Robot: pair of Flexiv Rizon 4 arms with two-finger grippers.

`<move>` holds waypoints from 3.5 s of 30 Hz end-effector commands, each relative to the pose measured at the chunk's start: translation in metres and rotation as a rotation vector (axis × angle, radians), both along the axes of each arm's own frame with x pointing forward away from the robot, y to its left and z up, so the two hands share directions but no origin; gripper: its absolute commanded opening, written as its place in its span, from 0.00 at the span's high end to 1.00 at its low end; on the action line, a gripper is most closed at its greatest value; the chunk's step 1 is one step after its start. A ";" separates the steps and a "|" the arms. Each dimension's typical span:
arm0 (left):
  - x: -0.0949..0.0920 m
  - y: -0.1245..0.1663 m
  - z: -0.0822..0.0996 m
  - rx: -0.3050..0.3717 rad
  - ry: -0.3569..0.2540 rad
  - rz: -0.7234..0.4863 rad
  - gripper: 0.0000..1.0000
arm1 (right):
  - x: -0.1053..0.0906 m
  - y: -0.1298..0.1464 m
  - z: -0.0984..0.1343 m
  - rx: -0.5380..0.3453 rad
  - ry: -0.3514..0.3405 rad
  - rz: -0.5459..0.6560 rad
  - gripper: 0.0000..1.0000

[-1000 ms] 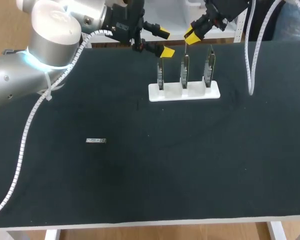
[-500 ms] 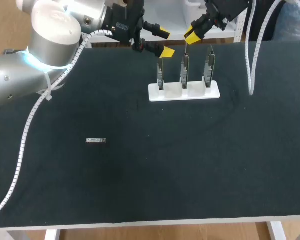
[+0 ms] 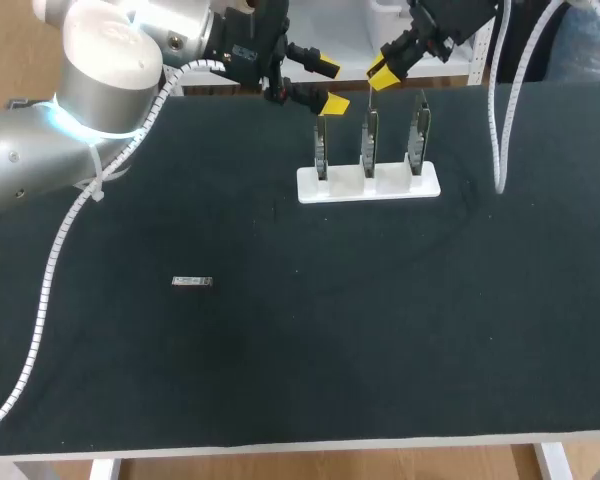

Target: Pick up the optical module with the left hand, and insert it into the network port with the right hand.

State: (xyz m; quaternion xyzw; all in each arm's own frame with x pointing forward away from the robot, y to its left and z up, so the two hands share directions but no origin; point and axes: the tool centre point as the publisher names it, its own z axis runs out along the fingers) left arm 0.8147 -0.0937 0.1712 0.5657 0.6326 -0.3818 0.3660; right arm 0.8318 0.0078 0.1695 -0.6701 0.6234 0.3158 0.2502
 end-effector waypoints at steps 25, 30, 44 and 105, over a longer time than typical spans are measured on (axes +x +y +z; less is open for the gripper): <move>0.002 -0.001 0.001 0.005 0.003 -0.001 0.00 | 0.008 -0.001 -0.003 -0.006 0.519 0.516 1.00; 0.002 -0.001 0.001 0.005 0.003 -0.001 0.00 | 0.008 -0.002 -0.004 -0.007 0.514 0.502 1.00; 0.002 -0.001 0.001 0.005 0.003 -0.001 0.00 | 0.010 -0.004 0.000 -0.009 0.489 0.473 1.00; 0.002 -0.001 0.001 0.005 0.003 -0.001 0.00 | 0.006 -0.004 0.006 -0.009 0.463 0.467 1.00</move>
